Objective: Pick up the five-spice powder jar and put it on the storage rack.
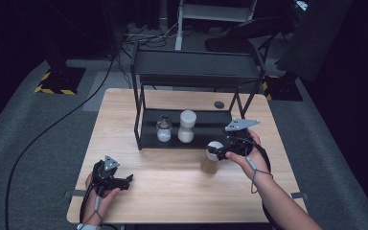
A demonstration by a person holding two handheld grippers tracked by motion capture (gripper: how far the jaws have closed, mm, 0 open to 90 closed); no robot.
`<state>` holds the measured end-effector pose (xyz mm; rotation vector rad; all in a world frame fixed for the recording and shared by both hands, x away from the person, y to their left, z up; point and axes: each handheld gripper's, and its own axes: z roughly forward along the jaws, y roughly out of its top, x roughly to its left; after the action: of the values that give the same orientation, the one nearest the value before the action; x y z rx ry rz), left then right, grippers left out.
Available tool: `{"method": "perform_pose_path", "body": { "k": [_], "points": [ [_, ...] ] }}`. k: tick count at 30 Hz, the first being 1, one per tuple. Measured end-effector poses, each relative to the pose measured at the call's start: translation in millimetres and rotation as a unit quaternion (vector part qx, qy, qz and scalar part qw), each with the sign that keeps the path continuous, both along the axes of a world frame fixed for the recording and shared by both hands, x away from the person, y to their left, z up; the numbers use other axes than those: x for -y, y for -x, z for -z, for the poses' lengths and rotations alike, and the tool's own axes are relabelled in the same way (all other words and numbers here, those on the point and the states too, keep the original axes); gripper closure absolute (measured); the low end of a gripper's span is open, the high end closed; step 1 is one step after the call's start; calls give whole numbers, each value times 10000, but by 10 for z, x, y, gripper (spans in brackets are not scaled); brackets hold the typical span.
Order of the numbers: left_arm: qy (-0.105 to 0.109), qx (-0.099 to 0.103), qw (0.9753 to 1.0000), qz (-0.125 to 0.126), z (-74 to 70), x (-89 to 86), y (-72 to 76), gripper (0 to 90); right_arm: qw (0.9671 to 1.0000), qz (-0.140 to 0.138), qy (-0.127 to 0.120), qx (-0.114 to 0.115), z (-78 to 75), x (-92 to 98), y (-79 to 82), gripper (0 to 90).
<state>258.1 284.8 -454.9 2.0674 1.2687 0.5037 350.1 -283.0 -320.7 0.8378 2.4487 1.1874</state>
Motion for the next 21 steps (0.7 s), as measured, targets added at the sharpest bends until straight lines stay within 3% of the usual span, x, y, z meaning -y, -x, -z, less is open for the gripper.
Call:
{"method": "perform_pose_path", "body": {
  "k": [21],
  "points": [
    [-1,-1,10000,0,0,1,-1,33,9997,-35,140,-195,408,21,5,88]
  ]
}}
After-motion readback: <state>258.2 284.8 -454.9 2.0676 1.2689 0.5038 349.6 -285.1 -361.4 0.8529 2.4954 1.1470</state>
